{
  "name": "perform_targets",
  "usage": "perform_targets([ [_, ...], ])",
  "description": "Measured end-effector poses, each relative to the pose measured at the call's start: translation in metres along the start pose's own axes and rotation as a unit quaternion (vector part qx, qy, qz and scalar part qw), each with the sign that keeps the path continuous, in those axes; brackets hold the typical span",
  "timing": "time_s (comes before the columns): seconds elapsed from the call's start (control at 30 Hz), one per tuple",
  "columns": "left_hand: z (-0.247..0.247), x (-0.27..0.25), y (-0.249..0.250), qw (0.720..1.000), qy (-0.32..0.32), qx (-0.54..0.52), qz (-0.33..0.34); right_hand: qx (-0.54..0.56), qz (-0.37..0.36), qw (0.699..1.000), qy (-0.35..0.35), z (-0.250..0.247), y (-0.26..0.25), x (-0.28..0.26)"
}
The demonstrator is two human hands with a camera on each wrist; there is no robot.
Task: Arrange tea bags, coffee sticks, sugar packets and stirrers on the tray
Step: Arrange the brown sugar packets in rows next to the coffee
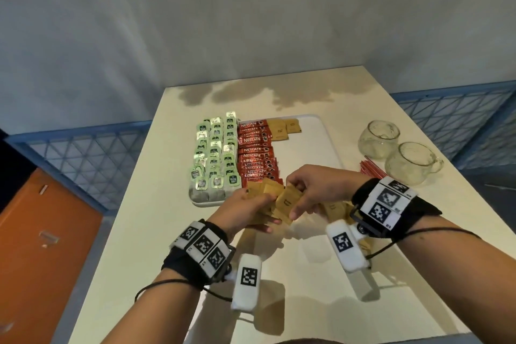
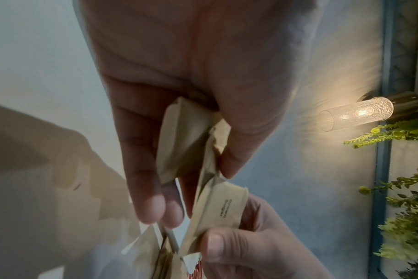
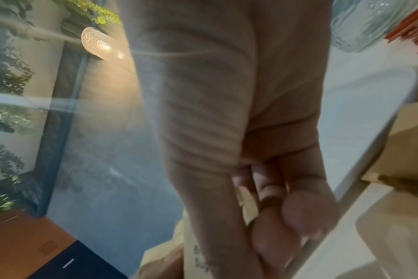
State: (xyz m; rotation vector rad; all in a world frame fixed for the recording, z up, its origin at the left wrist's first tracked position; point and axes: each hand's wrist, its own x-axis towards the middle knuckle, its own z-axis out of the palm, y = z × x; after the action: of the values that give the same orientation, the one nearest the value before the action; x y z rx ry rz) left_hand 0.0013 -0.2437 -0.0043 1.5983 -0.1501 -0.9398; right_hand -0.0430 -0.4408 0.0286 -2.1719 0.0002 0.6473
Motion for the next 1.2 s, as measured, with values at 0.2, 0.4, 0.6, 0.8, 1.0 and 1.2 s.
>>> perform_targets([
  [0.2, -0.011, 0.010, 0.002, 0.999, -0.006, 0.025, 0.039, 0.022, 0.007, 1.000, -0.004, -0.011, -0.001, 0.021],
  [0.4, -0.017, 0.040, 0.017, 0.991, 0.091, -0.058, 0.078, 0.216, -0.007, 0.954, 0.207, -0.011, 0.014, 0.052],
  [0.6, -0.023, 0.071, 0.044, 0.989, 0.100, -0.091, 0.058, 0.323, -0.007, 0.914, 0.245, -0.040, 0.034, 0.082],
  [0.8, -0.038, 0.078, 0.044, 0.989, 0.085, -0.112, 0.047, 0.296, 0.060, 0.880, 0.367, -0.084, 0.085, 0.125],
  [1.0, -0.049, 0.084, 0.038, 0.985, 0.070, -0.153, 0.048, 0.218, 0.111, 0.885, 0.397, -0.089, 0.112, 0.157],
  [1.2, -0.057, 0.088, 0.036, 0.978, 0.065, -0.191, 0.051, 0.139, 0.136, 0.901, 0.387, -0.097, 0.105, 0.160],
])
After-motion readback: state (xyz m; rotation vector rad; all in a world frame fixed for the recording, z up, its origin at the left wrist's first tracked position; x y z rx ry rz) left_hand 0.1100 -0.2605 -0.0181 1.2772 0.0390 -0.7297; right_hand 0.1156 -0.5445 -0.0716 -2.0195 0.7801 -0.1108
